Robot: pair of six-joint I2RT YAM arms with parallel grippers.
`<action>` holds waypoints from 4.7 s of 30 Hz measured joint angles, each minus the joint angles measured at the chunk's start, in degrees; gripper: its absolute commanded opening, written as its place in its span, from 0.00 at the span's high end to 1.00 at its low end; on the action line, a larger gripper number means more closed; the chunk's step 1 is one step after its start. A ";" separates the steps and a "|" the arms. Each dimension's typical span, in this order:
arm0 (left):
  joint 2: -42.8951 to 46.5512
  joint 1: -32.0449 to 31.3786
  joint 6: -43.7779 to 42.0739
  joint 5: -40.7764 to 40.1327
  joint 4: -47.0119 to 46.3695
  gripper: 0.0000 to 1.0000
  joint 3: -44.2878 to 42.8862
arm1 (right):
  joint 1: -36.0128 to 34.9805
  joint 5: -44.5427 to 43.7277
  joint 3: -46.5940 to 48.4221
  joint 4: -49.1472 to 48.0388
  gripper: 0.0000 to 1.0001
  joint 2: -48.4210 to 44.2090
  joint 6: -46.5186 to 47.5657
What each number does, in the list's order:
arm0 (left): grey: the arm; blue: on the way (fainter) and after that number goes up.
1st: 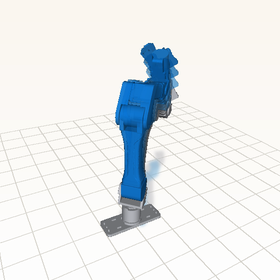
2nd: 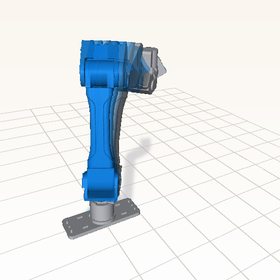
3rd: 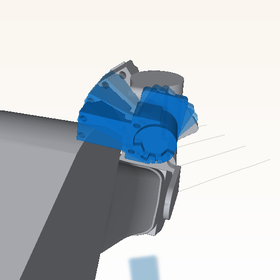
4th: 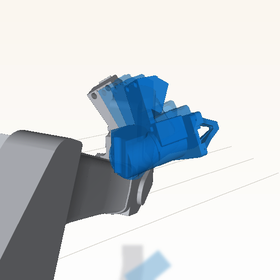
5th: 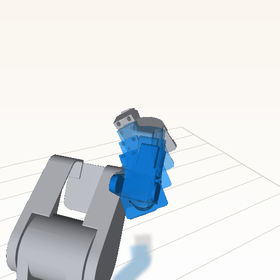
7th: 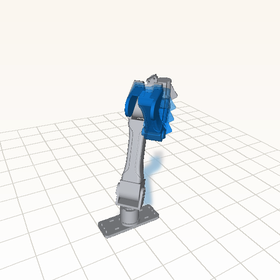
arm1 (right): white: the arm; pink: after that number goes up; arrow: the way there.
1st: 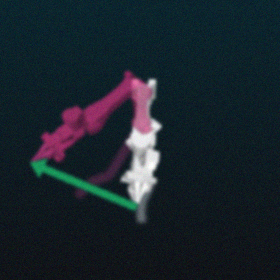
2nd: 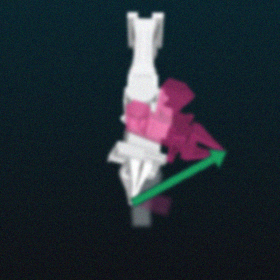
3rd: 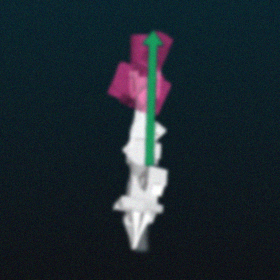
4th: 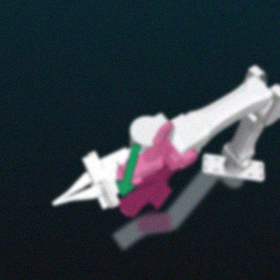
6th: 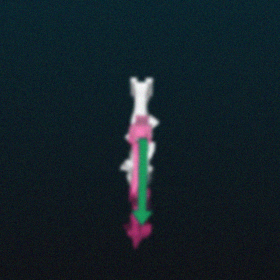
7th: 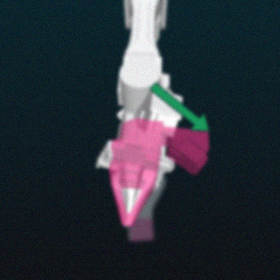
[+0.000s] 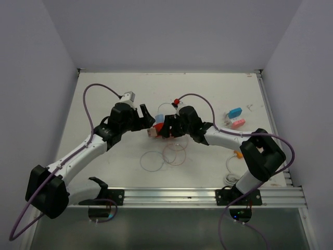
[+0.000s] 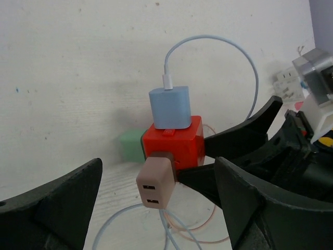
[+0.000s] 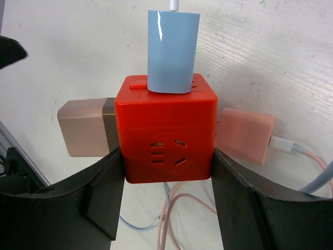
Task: Pull the plug off the socket
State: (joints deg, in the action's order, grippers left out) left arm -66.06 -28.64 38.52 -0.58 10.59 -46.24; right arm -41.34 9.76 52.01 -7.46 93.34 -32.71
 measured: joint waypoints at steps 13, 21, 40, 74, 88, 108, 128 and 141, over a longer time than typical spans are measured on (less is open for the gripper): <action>-5.38 -1.68 1.51 4.50 -2.49 0.21 1.14 | 0.09 -1.75 -2.08 -1.75 1.00 -4.07 0.17; -6.78 -4.44 2.84 4.85 -4.44 0.35 1.14 | 1.79 -1.90 -5.90 -3.58 1.00 -8.46 -1.22; -8.48 -8.28 3.28 3.08 -11.41 0.86 2.95 | 2.97 -1.44 -8.20 -4.68 1.00 -10.67 -1.92; 0.02 -9.60 3.45 -5.62 6.27 1.00 -5.53 | 9.11 -1.14 -10.32 -7.41 1.00 -12.72 -4.90; 2.80 -8.81 2.38 -10.69 8.15 0.99 -5.73 | 13.14 -3.23 -13.51 -7.48 1.00 -11.54 -4.17; -7.21 2.32 2.38 1.81 -20.65 0.51 16.11 | 13.92 12.48 -14.36 -17.07 1.00 -10.73 -4.26; -4.28 2.38 2.40 1.86 -21.57 0.05 17.35 | 10.86 14.29 -11.06 -15.61 1.00 -6.27 -0.42; -2.40 2.32 3.04 2.12 -17.88 0.07 9.03 | 5.01 13.64 -8.57 -11.80 1.00 -6.27 5.09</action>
State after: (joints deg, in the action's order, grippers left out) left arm -68.47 -26.33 41.56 1.54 -7.29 -37.21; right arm -36.34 23.40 43.44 -19.27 87.07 -27.62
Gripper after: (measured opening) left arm 0.936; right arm 0.638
